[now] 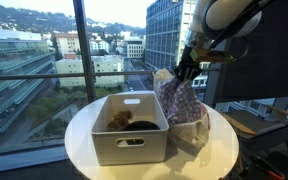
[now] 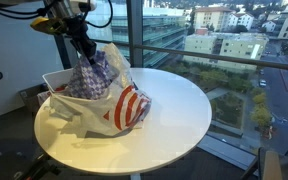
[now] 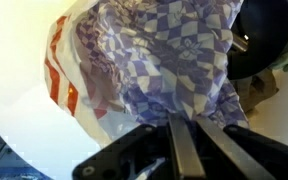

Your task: Put the purple cloth and the moose toy in the plastic bag

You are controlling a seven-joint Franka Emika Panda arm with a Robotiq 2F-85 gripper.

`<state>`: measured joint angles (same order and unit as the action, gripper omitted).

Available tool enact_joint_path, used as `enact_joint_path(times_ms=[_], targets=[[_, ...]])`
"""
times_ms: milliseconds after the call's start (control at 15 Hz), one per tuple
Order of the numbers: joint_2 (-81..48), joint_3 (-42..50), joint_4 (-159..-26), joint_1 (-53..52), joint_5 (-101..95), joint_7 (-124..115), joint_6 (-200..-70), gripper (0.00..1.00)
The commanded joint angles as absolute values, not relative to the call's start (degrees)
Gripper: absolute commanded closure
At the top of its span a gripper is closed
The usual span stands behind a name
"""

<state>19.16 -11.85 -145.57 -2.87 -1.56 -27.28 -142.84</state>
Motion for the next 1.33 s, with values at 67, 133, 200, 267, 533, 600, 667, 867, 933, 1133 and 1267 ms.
enact_joint_path(times_ms=[67,133,200,267,533,600,667,867,933,1133,1267], targets=[[12.9,-11.0,-142.5,-2.8,-0.9,-25.7,-143.6,0.94],[12.4,-10.7,-142.6,-2.5,-1.1,-26.0,-143.2,0.94],[12.2,-10.4,-143.0,-2.2,-1.6,-26.6,-142.9,0.94],[12.0,-9.9,-143.4,-2.0,-1.4,-26.7,-142.8,0.94],[9.9,-9.5,-142.7,-1.2,-3.9,-27.9,-140.5,0.94],[8.8,-9.9,-142.0,-1.1,-5.5,-28.6,-139.0,0.93],[7.8,-10.1,-141.3,-1.0,-7.3,-29.3,-137.2,0.93],[4.3,-10.6,-138.4,-2.2,-12.5,-29.4,-132.5,0.93],[2.9,-10.8,-137.0,-2.5,-15.1,-30.2,-131.1,0.93],[-1.7,-10.4,-132.4,-3.8,-21.3,-30.6,-129.7,0.92],[-5.3,-9.5,-129.4,-4.7,-24.6,-30.7,-130.4,0.91]])
